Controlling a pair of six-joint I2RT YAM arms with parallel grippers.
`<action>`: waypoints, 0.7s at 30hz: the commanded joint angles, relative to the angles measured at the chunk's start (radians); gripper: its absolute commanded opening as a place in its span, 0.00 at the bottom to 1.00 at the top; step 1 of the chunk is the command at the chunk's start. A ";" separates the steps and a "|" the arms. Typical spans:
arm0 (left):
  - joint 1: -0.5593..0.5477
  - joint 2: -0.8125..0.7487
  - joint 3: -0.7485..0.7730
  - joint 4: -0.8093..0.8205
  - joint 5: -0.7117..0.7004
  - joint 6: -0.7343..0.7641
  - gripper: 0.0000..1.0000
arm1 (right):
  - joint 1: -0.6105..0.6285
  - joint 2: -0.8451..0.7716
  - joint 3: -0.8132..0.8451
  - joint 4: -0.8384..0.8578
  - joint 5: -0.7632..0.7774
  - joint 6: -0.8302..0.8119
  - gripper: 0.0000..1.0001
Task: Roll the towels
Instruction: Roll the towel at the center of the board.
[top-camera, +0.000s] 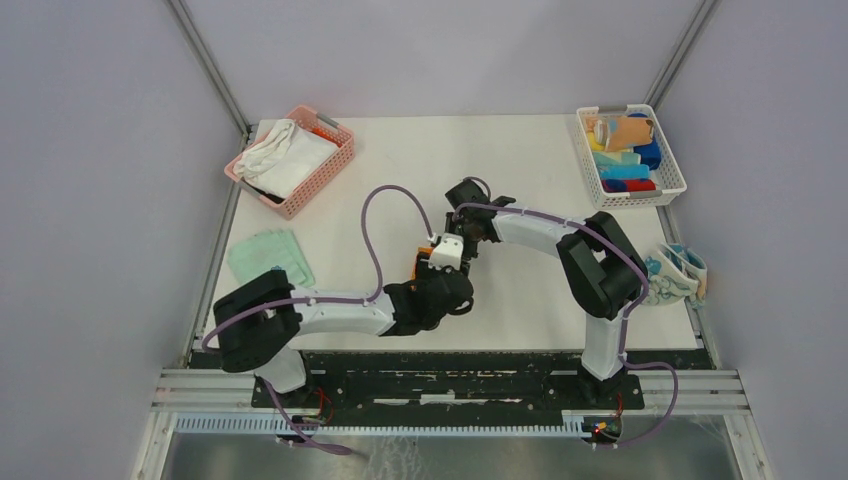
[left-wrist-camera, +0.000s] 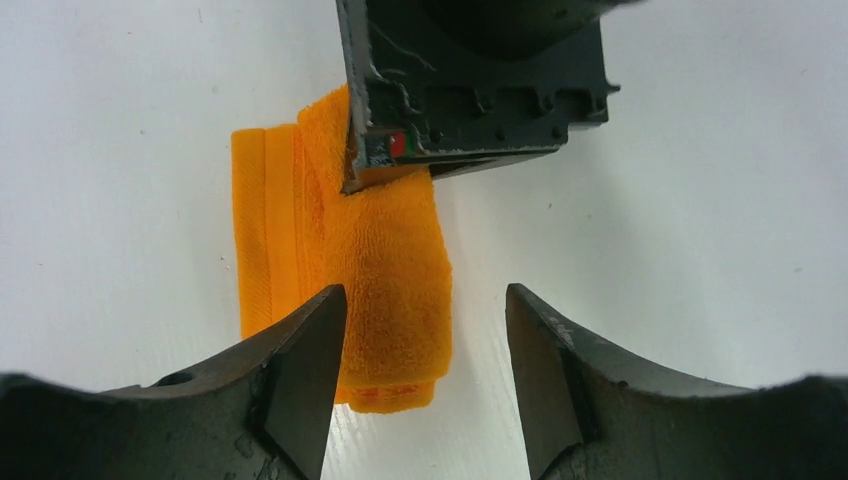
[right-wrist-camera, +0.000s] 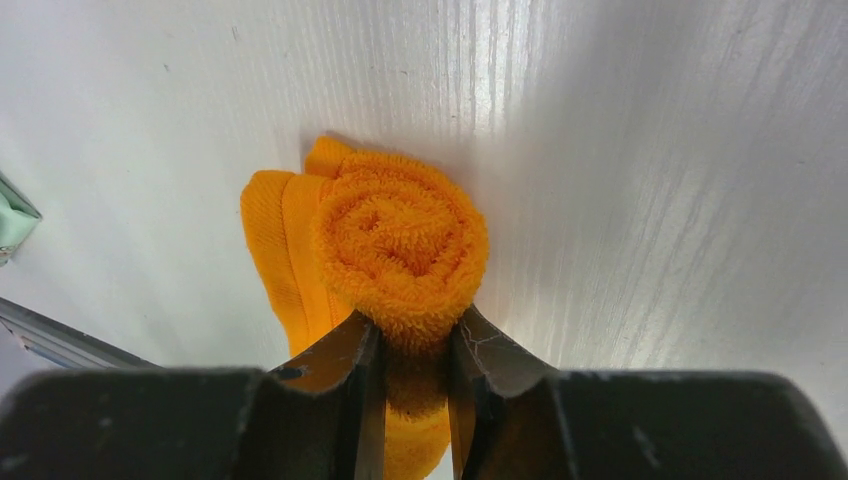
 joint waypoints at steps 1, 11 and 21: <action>-0.029 0.085 0.074 -0.024 -0.164 0.087 0.64 | 0.004 -0.002 0.028 -0.078 0.057 -0.024 0.21; -0.037 0.262 0.155 -0.110 -0.178 0.050 0.39 | 0.004 0.003 0.037 -0.075 0.045 -0.019 0.23; 0.073 0.052 -0.037 0.052 0.106 -0.041 0.10 | -0.032 -0.106 -0.024 0.075 -0.074 -0.021 0.38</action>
